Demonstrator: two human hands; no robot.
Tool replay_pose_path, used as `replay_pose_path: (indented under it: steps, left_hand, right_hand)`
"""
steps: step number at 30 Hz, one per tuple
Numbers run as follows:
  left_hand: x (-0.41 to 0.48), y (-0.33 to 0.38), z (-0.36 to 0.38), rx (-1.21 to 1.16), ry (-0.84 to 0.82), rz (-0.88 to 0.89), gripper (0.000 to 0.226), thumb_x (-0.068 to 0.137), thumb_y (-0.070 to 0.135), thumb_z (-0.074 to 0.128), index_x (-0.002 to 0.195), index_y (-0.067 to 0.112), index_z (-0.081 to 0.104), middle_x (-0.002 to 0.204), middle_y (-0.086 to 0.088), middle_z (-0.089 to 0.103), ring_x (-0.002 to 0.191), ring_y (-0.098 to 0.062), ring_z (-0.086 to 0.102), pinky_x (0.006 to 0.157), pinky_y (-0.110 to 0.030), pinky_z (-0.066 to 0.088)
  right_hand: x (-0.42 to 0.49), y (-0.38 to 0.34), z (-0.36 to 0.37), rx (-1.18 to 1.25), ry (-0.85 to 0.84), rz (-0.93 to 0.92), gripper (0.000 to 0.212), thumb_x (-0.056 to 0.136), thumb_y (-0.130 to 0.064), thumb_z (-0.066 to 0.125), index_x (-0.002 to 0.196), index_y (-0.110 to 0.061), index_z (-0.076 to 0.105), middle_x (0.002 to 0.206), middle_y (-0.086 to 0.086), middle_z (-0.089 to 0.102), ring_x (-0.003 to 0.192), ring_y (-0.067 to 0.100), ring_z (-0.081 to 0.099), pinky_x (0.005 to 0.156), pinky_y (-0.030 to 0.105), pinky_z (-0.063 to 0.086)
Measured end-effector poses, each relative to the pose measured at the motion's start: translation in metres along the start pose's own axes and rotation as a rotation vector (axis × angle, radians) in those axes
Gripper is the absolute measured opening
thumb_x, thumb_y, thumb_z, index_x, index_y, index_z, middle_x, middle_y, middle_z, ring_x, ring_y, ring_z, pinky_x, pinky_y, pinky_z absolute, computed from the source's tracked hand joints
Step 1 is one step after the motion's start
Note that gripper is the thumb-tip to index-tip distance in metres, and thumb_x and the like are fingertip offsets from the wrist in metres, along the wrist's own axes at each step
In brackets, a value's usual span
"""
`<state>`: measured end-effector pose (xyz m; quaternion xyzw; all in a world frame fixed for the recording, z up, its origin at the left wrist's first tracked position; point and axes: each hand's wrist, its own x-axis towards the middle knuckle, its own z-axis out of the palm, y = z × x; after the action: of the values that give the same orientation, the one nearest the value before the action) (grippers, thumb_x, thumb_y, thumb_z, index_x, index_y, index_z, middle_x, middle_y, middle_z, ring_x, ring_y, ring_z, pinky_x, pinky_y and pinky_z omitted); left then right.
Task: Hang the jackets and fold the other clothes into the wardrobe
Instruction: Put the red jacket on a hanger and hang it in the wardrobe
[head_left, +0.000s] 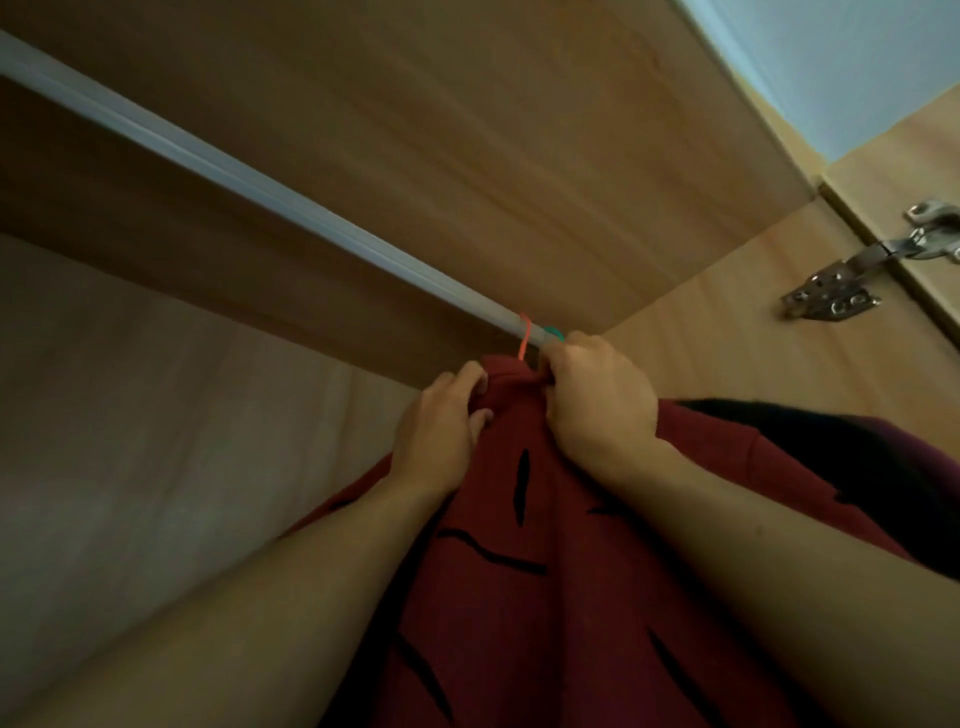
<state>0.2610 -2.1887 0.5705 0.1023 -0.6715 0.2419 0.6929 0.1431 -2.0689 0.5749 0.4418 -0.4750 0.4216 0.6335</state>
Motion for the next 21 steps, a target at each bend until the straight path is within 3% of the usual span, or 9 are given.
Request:
replay_pose_path:
  steps: [4, 7, 8, 10, 11, 13, 17, 21]
  left_hand:
    - [-0.022, 0.003, 0.044, -0.134, 0.084, -0.077, 0.017, 0.094, 0.013, 0.06, 0.11, 0.011, 0.056, 0.099, -0.007, 0.061, 0.09, -0.026, 0.06, 0.076, -0.036, 0.045]
    - [-0.037, 0.009, 0.062, -0.316, 0.117, -0.146, 0.034, 0.098, 0.022, 0.056, 0.131, 0.011, 0.054, 0.126, -0.007, 0.061, 0.115, -0.025, 0.058, 0.093, -0.027, 0.04]
    - [-0.044, 0.008, 0.068, -0.365, 0.087, -0.183, 0.045, 0.099, 0.033, 0.053, 0.14, 0.018, 0.047, 0.14, -0.005, 0.054, 0.129, -0.023, 0.051, 0.105, -0.033, 0.036]
    - [-0.064, 0.004, 0.076, -0.376, -0.079, -0.306, 0.068, 0.089, 0.067, 0.04, 0.151, 0.045, 0.022, 0.163, 0.005, 0.021, 0.15, -0.021, 0.02, 0.116, -0.062, 0.016]
    - [-0.075, 0.002, 0.081, -0.341, -0.17, -0.367, 0.078, 0.079, 0.083, 0.031, 0.149, 0.057, 0.008, 0.166, 0.01, 0.003, 0.153, -0.021, 0.005, 0.113, -0.07, 0.006]
    - [-0.095, -0.001, 0.098, -0.277, -0.226, -0.423, 0.089, 0.06, 0.101, 0.015, 0.14, 0.07, -0.01, 0.165, 0.009, -0.015, 0.152, -0.029, -0.012, 0.109, -0.073, -0.005]
    - [-0.101, 0.008, 0.138, -0.33, -0.211, -0.458, 0.078, 0.064, 0.099, 0.016, 0.13, 0.076, -0.019, 0.166, 0.003, -0.017, 0.152, -0.032, -0.014, 0.11, -0.073, -0.002]
    - [-0.098, 0.011, 0.145, -0.359, -0.244, -0.476, 0.081, 0.069, 0.095, 0.017, 0.139, 0.069, -0.015, 0.166, 0.0, -0.013, 0.152, -0.033, -0.011, 0.113, -0.073, 0.006]
  right_hand:
    - [-0.016, 0.014, 0.009, -0.132, 0.008, -0.097, 0.021, 0.097, -0.013, 0.044, 0.108, -0.016, 0.062, 0.109, 0.005, 0.059, 0.103, 0.027, 0.052, 0.067, 0.034, 0.03]
    - [-0.027, 0.017, 0.007, -0.299, -0.088, -0.21, 0.032, 0.099, -0.031, 0.043, 0.125, -0.016, 0.053, 0.128, 0.011, 0.053, 0.119, 0.031, 0.044, 0.088, 0.038, 0.034]
    - [-0.035, 0.016, 0.009, -0.327, -0.189, -0.253, 0.048, 0.099, -0.043, 0.039, 0.139, -0.017, 0.043, 0.145, 0.016, 0.041, 0.134, 0.036, 0.033, 0.103, 0.043, 0.029]
    - [-0.058, 0.017, 0.011, -0.356, -0.392, -0.377, 0.073, 0.094, -0.065, 0.017, 0.157, -0.03, 0.005, 0.165, 0.013, -0.005, 0.15, 0.037, -0.011, 0.119, 0.055, -0.004]
    - [-0.068, 0.021, 0.012, -0.397, -0.455, -0.428, 0.078, 0.088, -0.073, 0.006, 0.155, -0.036, -0.007, 0.163, 0.009, -0.019, 0.147, 0.036, -0.026, 0.115, 0.059, -0.017]
    - [-0.08, 0.033, 0.012, -0.498, -0.492, -0.476, 0.086, 0.078, -0.081, 0.001, 0.152, -0.041, -0.016, 0.16, 0.008, -0.029, 0.142, 0.035, -0.036, 0.108, 0.061, -0.027]
    - [-0.088, 0.054, 0.024, -0.665, -0.465, -0.518, 0.087, 0.082, -0.083, 0.009, 0.153, -0.039, -0.015, 0.16, 0.013, -0.029, 0.14, 0.039, -0.038, 0.108, 0.063, -0.027]
    - [-0.092, 0.053, 0.033, -0.704, -0.446, -0.524, 0.087, 0.083, -0.082, 0.009, 0.156, -0.037, -0.006, 0.162, 0.016, -0.019, 0.143, 0.043, -0.031, 0.109, 0.065, -0.023]
